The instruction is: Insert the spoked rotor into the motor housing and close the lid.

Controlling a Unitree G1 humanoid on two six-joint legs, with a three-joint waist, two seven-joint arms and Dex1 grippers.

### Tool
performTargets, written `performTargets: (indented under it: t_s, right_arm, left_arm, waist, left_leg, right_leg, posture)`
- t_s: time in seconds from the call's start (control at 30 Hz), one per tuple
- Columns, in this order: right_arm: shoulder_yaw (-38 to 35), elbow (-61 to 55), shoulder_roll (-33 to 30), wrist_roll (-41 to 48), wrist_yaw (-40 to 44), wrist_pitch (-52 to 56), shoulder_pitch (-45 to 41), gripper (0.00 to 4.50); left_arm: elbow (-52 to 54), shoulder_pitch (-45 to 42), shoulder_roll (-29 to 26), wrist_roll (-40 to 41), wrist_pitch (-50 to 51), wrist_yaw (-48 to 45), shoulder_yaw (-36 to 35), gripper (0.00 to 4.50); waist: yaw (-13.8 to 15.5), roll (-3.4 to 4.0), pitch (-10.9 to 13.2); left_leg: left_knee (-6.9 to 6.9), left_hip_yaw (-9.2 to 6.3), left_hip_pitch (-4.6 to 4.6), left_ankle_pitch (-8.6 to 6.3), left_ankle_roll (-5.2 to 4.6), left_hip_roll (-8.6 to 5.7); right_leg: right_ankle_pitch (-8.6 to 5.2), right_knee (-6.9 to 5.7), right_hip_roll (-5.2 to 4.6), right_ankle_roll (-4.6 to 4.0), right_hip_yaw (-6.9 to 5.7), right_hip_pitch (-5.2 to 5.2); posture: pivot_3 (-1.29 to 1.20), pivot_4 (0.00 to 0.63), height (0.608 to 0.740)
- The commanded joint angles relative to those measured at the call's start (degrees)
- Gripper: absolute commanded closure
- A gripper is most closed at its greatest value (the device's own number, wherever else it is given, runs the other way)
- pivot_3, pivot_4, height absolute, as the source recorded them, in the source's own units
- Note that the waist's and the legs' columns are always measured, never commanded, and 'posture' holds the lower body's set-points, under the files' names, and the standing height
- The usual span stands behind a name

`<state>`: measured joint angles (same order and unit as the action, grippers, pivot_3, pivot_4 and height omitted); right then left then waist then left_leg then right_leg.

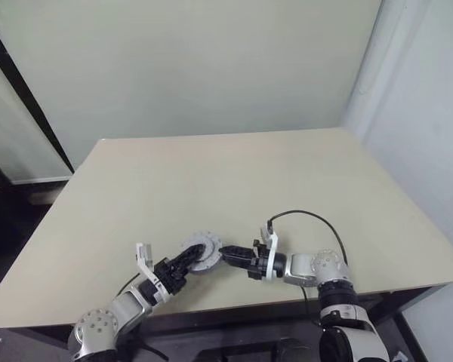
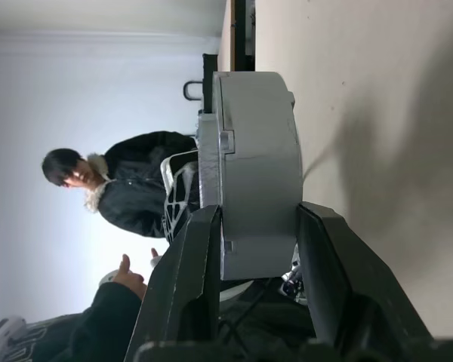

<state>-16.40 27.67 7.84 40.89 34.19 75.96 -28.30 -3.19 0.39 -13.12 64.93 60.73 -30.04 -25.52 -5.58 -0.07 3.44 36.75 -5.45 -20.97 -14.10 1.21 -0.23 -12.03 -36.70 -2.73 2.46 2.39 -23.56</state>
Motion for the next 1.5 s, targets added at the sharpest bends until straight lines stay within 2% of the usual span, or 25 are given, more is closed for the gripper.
performTargets:
  t_s: [0.03,0.07,0.23,0.33,0.53,0.6,0.87,1.0,1.23,1.5]
  right_arm:
    - [2.84,-4.63,0.09,1.96,3.05,-1.78,-0.59,3.30]
    - [3.68,-5.24,-0.07,1.71,3.65,-2.48,-0.27,3.30]
    - [6.79,-7.80,-0.90,1.87,5.88,-4.63,1.04,1.59]
    - [8.39,-8.30,-0.86,-1.01,3.68,-9.81,1.64,0.50]
    - [13.07,-11.31,-2.63,-5.27,5.78,-21.90,4.00,0.45]
    - [16.11,-13.44,-3.35,-8.86,7.04,-30.25,5.99,0.45]
    - [30.96,-16.64,-11.87,-26.84,12.51,-60.58,10.89,0.45]
    - [35.22,-14.66,-14.99,-34.15,11.73,-72.89,11.70,0.45]
    - [36.28,-12.32,-16.66,-37.68,10.53,-79.56,12.47,0.45]
    - [37.03,-11.21,-17.56,-39.43,10.60,-81.96,12.63,0.45]
  left_arm:
    - [0.57,-1.12,-0.01,1.02,0.22,0.19,0.41,2.25]
    - [0.48,-1.16,0.03,1.23,0.12,0.21,0.41,2.26]
    - [0.35,-1.25,0.15,1.39,-0.74,-0.04,0.67,2.47]
    - [0.37,-1.40,0.65,1.11,-2.22,-0.30,0.44,2.49]
    - [1.09,-2.12,1.39,-2.11,-9.67,-0.22,-0.48,2.50]
    - [1.57,-2.58,1.42,-4.13,-13.66,-0.05,-1.27,2.50]
    - [1.38,-4.25,-0.16,-19.05,-32.41,3.96,-1.42,2.50]
    - [-1.90,-5.33,-1.00,-25.17,-39.93,6.69,-2.22,2.50]
    - [-8.40,-6.31,-1.40,-29.00,-46.75,9.99,-4.43,2.50]
    - [-10.98,-5.16,-1.98,-33.42,-48.00,11.53,-2.22,2.50]
  waist:
    - [0.00,0.00,0.00]
    - [0.00,0.00,0.00]
    - [0.01,-0.02,0.02]
    - [-0.07,-0.02,0.02]
    - [0.09,-0.05,0.05]
    - [0.08,-0.09,0.06]
    - [0.11,-0.22,0.11]
    - [0.15,-0.31,0.12]
    - [0.22,-0.74,0.16]
    - [1.35,-0.98,0.16]
  left_leg:
    - [0.00,-0.01,0.00,0.00,0.00,0.00]
    - [0.00,-0.01,-0.01,0.00,0.01,0.00]
    - [0.00,-0.01,-0.02,-0.02,0.03,-0.01]
    - [0.01,0.00,-0.03,-0.02,0.03,0.01]
    - [0.01,-0.03,-0.07,-0.03,0.05,-0.03]
    - [0.03,-0.01,-0.15,-0.04,0.06,-0.05]
    - [-0.04,0.01,-0.16,-0.06,0.12,-0.04]
    - [-0.02,0.02,-0.16,-0.06,0.12,-0.05]
    - [0.01,0.01,-0.06,-0.06,0.11,-0.04]
    - [0.03,0.01,0.08,-0.06,0.11,-0.03]
  right_leg:
    - [0.00,0.00,0.00,0.00,0.00,0.00]
    - [0.00,0.00,0.00,0.00,0.00,0.00]
    - [0.00,0.01,0.00,0.00,0.00,0.00]
    - [0.00,0.01,0.00,0.00,0.00,-0.02]
    - [0.00,0.04,-0.02,0.00,-0.02,-0.02]
    - [0.00,0.08,-0.04,0.01,0.00,-0.08]
    - [0.00,0.08,-0.03,0.01,0.00,-0.13]
    - [0.01,0.09,-0.04,0.01,0.02,-0.11]
    - [0.00,0.07,-0.04,0.01,0.01,0.00]
    - [0.00,0.04,-0.04,0.01,0.00,0.13]
  posture:
    - [0.00,0.000,0.740]
    - [0.00,0.000,0.740]
    - [0.00,0.000,0.740]
    - [0.00,0.000,0.740]
    - [0.00,0.000,0.740]
    - [0.00,0.000,0.740]
    - [0.00,0.000,0.740]
    - [0.00,0.000,0.740]
    - [0.00,0.000,0.740]
    - [0.00,0.000,0.740]
